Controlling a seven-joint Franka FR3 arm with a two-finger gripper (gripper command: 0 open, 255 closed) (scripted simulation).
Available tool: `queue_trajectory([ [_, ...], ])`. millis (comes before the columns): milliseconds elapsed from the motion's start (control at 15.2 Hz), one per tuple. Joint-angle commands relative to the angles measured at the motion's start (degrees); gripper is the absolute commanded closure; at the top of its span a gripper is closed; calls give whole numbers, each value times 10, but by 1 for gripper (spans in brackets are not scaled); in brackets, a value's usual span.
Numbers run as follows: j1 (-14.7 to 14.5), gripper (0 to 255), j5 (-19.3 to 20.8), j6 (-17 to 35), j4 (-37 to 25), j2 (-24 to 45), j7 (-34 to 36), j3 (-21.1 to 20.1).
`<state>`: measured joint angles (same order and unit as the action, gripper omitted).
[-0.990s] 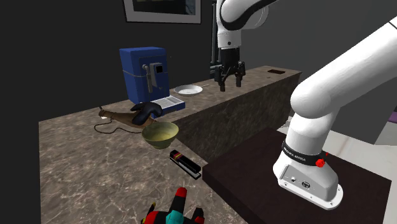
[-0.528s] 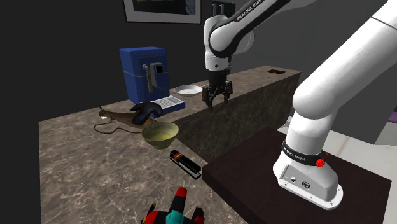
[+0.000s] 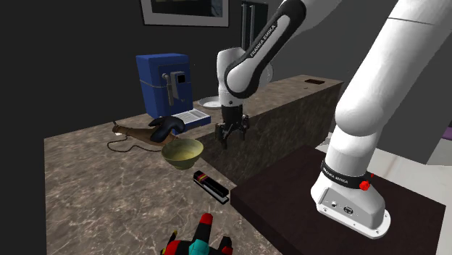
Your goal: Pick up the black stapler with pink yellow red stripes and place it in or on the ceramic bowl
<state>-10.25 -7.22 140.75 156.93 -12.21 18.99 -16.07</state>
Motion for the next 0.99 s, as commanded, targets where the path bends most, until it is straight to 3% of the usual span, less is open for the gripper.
queue_trajectory([
  [0, -3, 0, 10, 48, -9, 50, 18, -14],
  [198, -7, 0, 48, 110, -29, 128, 59, -30],
  [396, -21, 0, 110, 163, -57, 206, 116, -29],
  [660, -74, 0, 195, 217, -108, 306, 193, 8],
  [924, -102, 0, 221, 246, -125, 351, 216, 36],
])
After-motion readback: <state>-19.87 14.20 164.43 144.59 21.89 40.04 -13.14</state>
